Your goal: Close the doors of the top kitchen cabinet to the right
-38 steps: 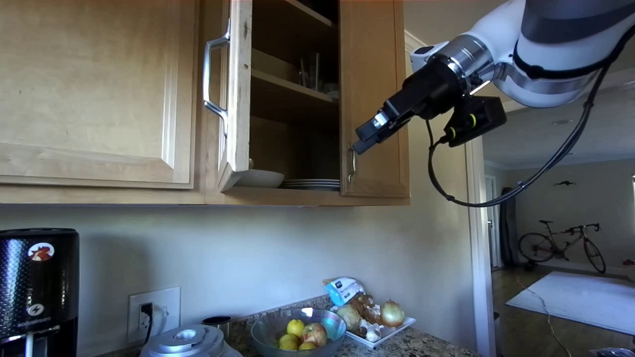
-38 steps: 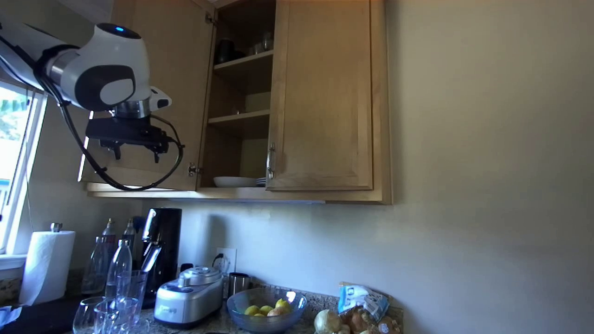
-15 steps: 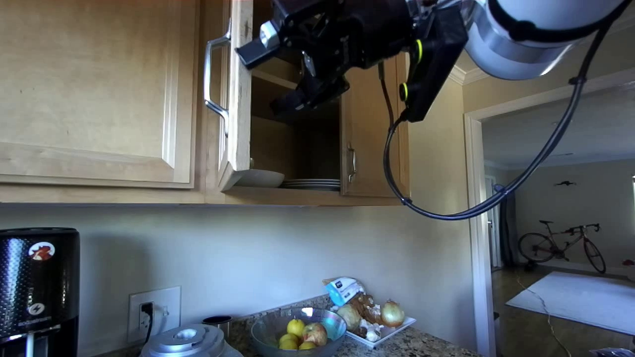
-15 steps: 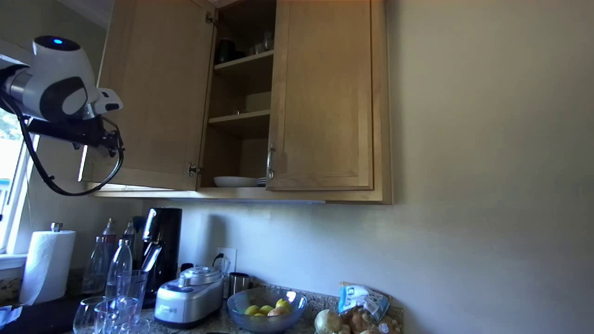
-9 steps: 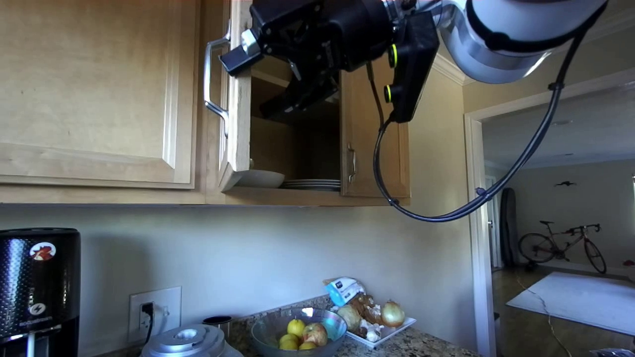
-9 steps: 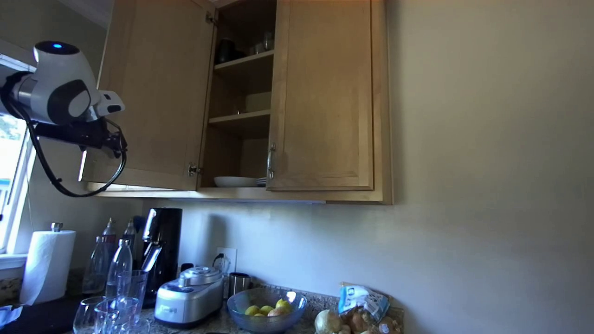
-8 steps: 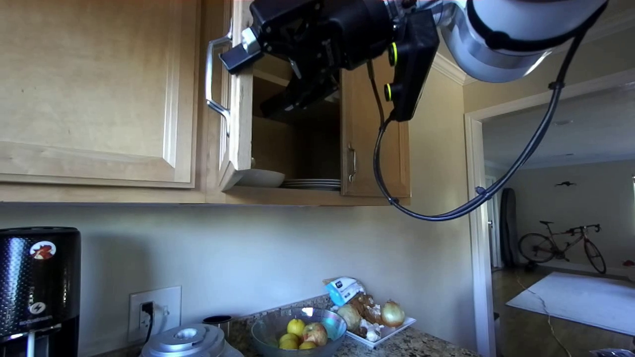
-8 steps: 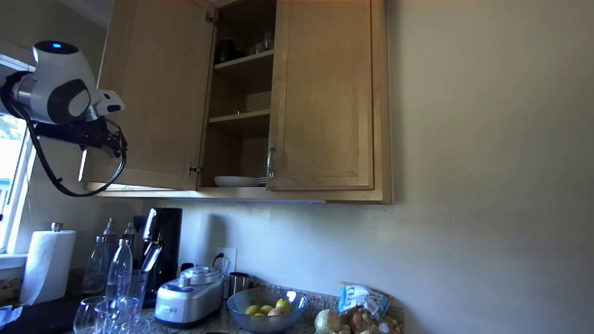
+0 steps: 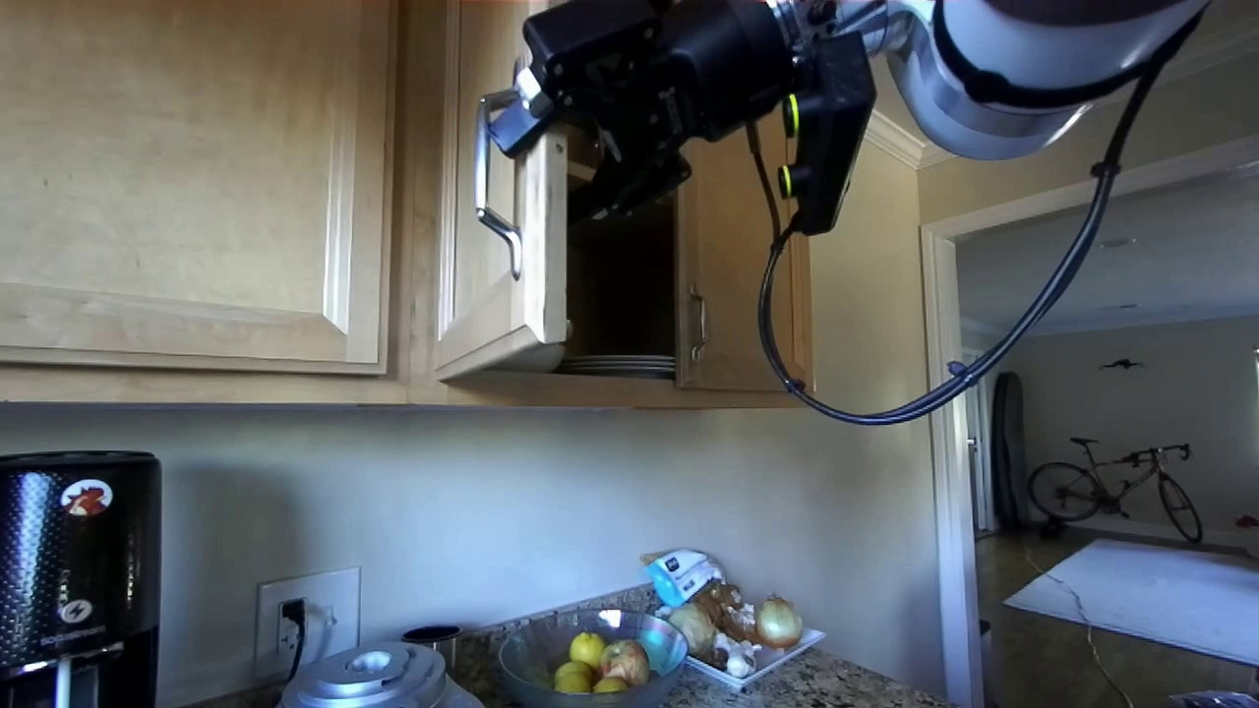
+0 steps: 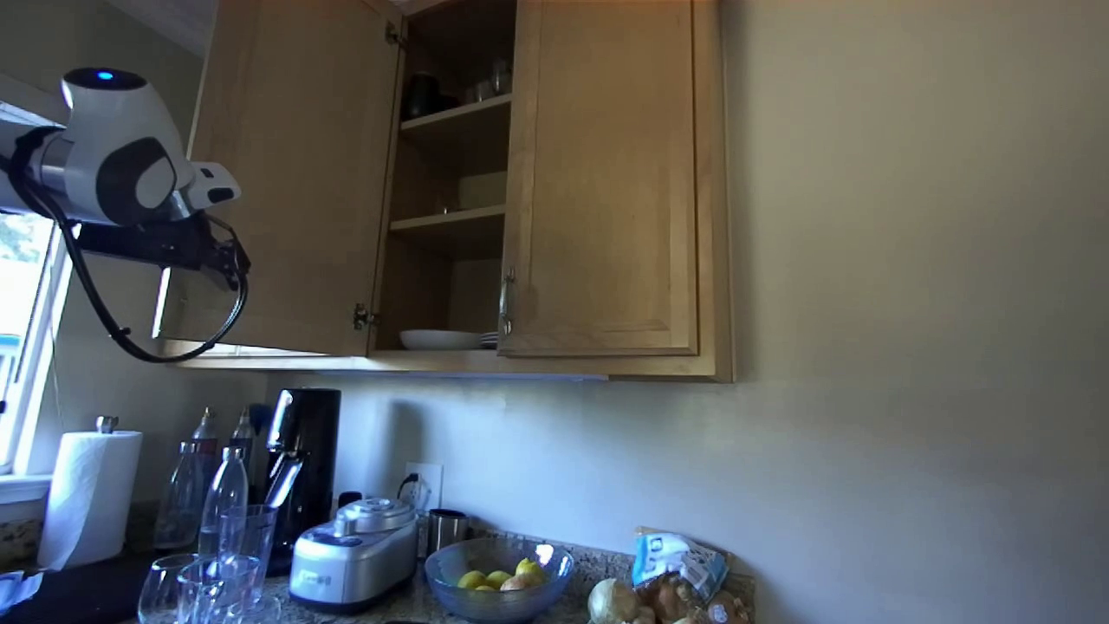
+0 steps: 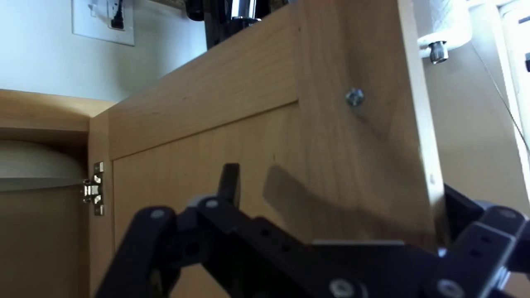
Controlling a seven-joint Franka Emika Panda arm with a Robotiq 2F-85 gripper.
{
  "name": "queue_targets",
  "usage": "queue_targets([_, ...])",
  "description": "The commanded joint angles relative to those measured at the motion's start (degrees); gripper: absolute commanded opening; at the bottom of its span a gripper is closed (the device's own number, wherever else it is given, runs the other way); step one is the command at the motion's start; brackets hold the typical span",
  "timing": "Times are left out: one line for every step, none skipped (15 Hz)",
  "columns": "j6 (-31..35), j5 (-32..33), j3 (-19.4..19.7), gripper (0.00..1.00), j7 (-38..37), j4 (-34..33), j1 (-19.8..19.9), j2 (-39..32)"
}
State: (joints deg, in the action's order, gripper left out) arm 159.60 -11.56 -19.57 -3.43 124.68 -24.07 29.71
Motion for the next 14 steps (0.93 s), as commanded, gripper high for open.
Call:
queue_targets([-2.91,1.35,3.88,1.0,-1.69,3.66,3.71,6.12])
queue_targets([-3.93,1.26,4.8,1.0,-1.76,4.64,4.18,7.78])
queue_targets([-5.19,1.22,5.65,1.0,-1.65,5.52,4.43,9.38])
queue_targets([-6.13,1.42,6.43,1.0,-1.66,6.43,5.21,11.03])
queue_targets([-7.28,1.66,7.12,1.0,-1.69,7.06,6.14,12.58])
queue_targets([-8.21,1.71,7.94,1.0,-1.58,7.78,7.01,13.97])
queue_targets([-9.44,1.8,8.71,1.0,-1.45,8.5,8.0,15.29])
queue_targets([-10.24,1.89,9.39,1.0,-1.42,9.23,9.17,16.5])
queue_targets([-10.91,2.08,9.98,1.0,-1.49,9.68,10.48,17.37])
queue_targets([-11.34,2.24,10.56,1.0,-1.45,10.08,11.57,17.98])
queue_targets([-11.65,2.32,11.23,1.0,-1.4,10.36,12.64,18.29])
queue_targets([-11.75,2.6,11.62,1.0,-1.55,10.49,13.97,18.36])
queue_targets([-11.74,2.73,12.09,1.0,-1.61,10.53,15.07,18.21])
queue_targets([-11.63,2.89,12.39,1.0,-1.78,10.46,16.17,18.03])
